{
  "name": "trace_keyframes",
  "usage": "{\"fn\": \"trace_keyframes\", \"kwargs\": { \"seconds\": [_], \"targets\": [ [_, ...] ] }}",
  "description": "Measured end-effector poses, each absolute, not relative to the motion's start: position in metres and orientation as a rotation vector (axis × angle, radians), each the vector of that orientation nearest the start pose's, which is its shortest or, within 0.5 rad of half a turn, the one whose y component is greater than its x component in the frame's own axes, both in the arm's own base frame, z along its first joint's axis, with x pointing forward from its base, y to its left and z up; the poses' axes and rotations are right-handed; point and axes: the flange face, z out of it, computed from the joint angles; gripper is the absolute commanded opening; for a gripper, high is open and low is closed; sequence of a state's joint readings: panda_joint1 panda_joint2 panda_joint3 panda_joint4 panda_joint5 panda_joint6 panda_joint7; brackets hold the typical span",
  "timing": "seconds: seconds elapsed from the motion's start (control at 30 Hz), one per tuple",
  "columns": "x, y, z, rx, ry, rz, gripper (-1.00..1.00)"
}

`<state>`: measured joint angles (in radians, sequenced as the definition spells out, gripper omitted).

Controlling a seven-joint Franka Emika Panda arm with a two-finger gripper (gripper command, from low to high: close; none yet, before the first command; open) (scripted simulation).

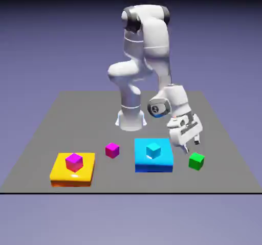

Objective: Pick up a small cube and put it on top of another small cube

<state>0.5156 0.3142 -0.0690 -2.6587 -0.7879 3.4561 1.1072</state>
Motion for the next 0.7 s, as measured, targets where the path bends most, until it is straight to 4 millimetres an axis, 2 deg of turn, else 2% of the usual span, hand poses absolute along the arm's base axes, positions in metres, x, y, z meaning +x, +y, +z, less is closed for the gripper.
{"fn": "trace_keyframes", "kwargs": {
  "seconds": [0.03, 0.23, 0.27, 0.33, 0.57, 0.6, 0.63, 0.7],
  "targets": [
    [0.34, 0.253, 0.182, -2.772, -0.214, -0.404, 0.0],
    [0.351, 0.268, 0.126, -2.769, -0.211, -0.399, 0.0],
    [0.352, 0.27, 0.117, -2.772, -0.214, -0.404, -1.0],
    [0.352, 0.27, 0.117, -2.771, -0.214, -0.404, -1.0],
    [0.34, 0.253, 0.183, -2.771, -0.215, -0.404, -1.0],
    [0.34, 0.258, 0.186, -2.771, -0.22, -0.409, -1.0],
    [0.347, 0.256, 0.191, -2.78, -0.186, -0.423, -1.0],
    [0.381, 0.214, 0.202, -2.823, 0.036, -0.482, -1.0]
  ]
}}
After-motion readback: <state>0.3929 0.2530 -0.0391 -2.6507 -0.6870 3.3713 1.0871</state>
